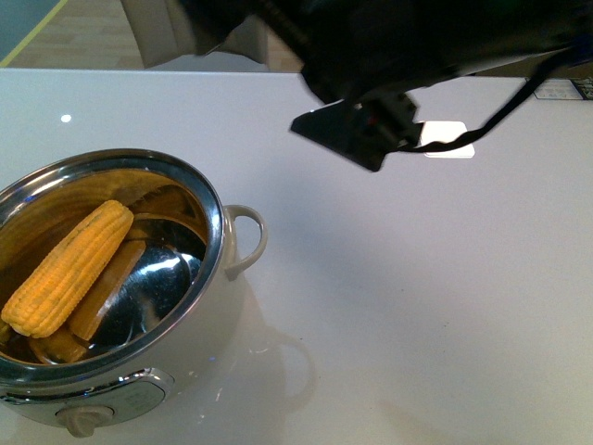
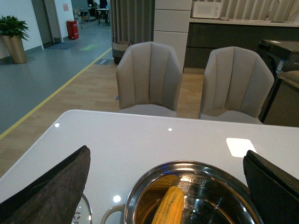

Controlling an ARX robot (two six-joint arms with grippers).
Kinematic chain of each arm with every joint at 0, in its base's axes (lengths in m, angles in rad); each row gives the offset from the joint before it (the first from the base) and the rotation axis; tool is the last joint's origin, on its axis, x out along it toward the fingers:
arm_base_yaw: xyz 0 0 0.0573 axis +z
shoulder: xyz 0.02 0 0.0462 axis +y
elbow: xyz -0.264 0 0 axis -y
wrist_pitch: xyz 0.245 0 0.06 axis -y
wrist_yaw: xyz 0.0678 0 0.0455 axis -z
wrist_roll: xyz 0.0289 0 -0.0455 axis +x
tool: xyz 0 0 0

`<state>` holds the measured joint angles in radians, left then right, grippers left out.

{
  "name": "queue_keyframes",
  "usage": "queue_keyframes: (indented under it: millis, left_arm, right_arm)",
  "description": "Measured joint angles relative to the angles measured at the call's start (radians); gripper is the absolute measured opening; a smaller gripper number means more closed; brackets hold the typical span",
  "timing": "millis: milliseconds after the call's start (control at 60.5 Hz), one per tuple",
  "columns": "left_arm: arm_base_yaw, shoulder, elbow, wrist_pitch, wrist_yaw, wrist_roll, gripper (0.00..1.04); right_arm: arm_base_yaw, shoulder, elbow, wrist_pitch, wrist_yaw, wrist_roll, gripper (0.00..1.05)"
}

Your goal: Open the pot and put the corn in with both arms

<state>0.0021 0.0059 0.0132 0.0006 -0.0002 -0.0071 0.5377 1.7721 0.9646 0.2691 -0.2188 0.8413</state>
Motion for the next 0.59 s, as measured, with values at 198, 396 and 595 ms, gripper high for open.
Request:
queue_keyframes:
  millis: [198, 396, 595]
  left_arm:
    - [0.0, 0.0, 0.0, 0.0, 0.0, 0.0, 0.98]
    - [0.0, 0.0, 0.0, 0.0, 0.0, 0.0, 0.98]
    - [0.0, 0.0, 0.0, 0.0, 0.0, 0.0, 0.98]
  right_arm:
    - [-0.178, -0.241, -0.19, -0.066, 0.109, -0.145, 0.96]
    - [-0.259, -0.469, -0.299, -0.169, 0.18, -0.388, 0.96]
    - [-0.29, -0.763, -0.41, -0.316, 0.206, -0.598, 0.96]
